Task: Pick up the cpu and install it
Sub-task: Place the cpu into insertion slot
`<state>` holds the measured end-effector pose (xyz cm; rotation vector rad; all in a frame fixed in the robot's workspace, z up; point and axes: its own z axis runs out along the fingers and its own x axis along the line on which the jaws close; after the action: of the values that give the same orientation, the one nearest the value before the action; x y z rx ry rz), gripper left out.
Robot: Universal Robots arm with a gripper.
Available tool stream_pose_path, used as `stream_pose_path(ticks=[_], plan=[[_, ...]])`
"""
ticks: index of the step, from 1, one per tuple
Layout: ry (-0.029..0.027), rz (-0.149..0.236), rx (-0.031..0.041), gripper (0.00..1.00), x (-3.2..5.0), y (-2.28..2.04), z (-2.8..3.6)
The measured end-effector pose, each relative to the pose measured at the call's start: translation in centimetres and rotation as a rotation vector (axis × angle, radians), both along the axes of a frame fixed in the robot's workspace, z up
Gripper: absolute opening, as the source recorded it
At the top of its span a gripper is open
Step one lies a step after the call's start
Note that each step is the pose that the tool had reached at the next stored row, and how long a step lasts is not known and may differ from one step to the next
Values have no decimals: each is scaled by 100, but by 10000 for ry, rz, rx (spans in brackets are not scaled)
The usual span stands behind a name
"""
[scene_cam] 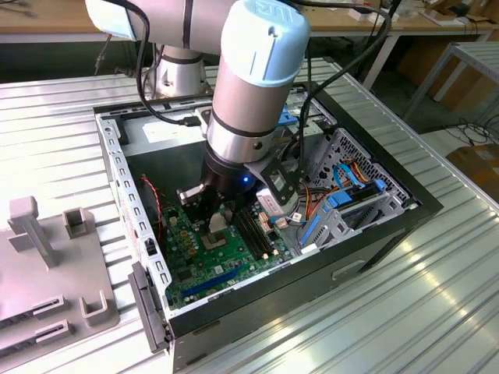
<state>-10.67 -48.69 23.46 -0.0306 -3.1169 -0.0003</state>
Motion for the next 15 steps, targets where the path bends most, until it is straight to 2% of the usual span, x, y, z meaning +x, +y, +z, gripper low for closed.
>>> stream_pose_path(ticks=[2, 6, 9, 15], plan=[[0, -7, 0, 47, -1, -22, -24], [2, -6, -1, 47, 0, -23, -112], [3, -5, 0, 47, -2, -33, -138], [6, -5, -1, 47, -4, -33, -146]])
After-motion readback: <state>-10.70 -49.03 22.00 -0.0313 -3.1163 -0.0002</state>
